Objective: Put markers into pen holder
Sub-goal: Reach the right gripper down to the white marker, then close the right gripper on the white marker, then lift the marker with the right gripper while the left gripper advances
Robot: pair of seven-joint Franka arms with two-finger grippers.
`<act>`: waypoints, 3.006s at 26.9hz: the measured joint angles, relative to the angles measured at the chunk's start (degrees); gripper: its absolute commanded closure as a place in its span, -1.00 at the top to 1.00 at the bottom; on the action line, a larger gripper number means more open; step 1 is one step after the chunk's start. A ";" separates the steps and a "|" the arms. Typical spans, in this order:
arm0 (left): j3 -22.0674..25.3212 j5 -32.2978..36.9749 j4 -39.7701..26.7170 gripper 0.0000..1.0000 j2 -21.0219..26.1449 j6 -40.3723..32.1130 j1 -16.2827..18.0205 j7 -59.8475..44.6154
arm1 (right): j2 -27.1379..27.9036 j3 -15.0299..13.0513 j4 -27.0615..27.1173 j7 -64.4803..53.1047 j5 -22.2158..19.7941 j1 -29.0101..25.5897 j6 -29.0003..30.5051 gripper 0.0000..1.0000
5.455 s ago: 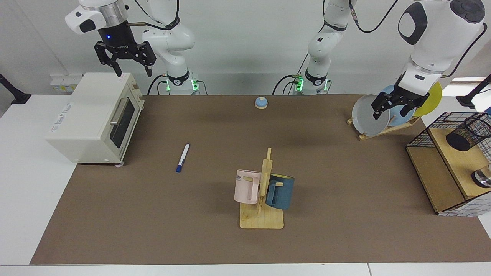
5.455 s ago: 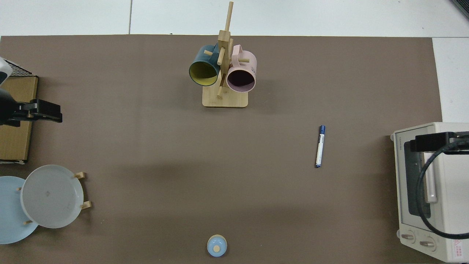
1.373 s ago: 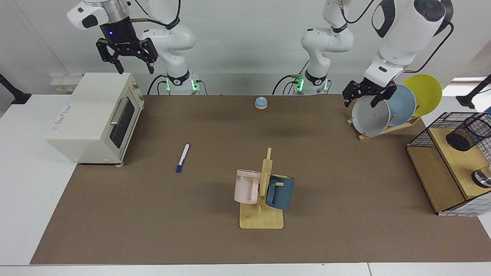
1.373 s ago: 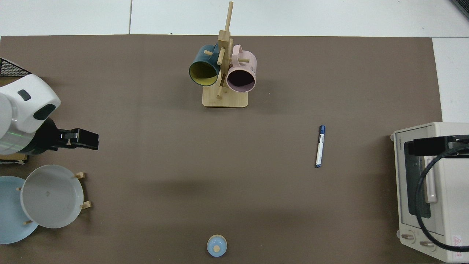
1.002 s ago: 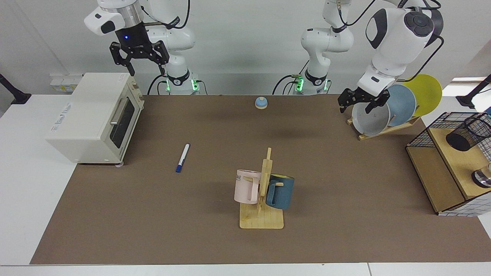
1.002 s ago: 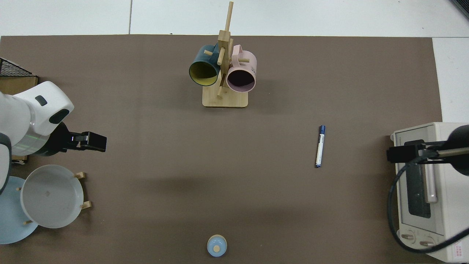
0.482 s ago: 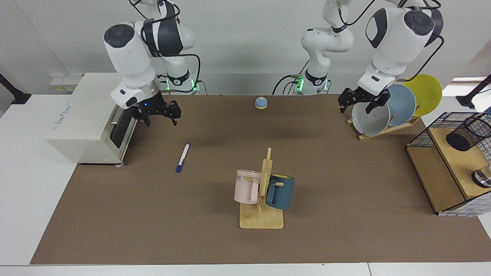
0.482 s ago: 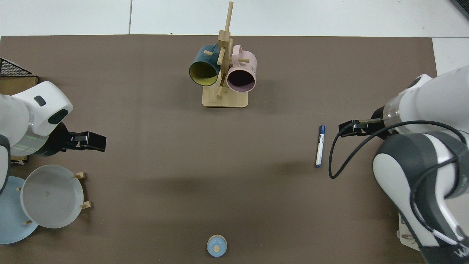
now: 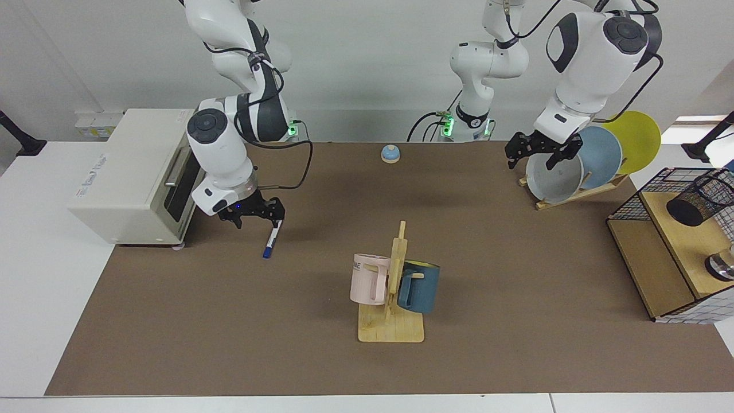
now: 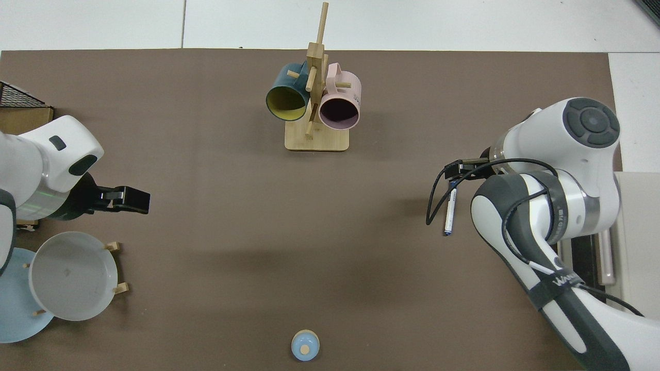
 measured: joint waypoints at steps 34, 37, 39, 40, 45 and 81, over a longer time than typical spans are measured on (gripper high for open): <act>0.29 0.00 -0.35 1.00 -0.06 0.04 0.01 0.00 | 5.45 -0.38 -9.97 4.83 0.04 0.06 16.85 -1.00; 0.29 0.00 -0.36 1.00 -0.06 0.04 0.02 0.00 | 5.46 -0.38 -10.01 4.83 0.05 -0.01 16.87 -1.00; 0.29 0.00 -0.36 1.00 -0.07 0.04 0.02 0.00 | 5.47 -0.37 -10.00 4.83 0.05 -0.01 16.86 -1.00; 0.29 0.00 -0.36 1.00 -0.07 0.04 0.02 0.00 | 5.47 -0.37 -9.99 4.83 0.05 -0.01 16.86 -1.00; 0.29 0.00 -0.38 1.00 -0.07 0.04 0.02 -0.01 | 5.31 -0.29 -8.93 6.41 1.81 0.16 15.36 -1.00; -4.10 -3.86 -0.11 1.00 -1.72 -7.55 -0.09 -37.00 | -9.64 1.13 8.92 52.61 10.41 13.56 -14.82 -1.00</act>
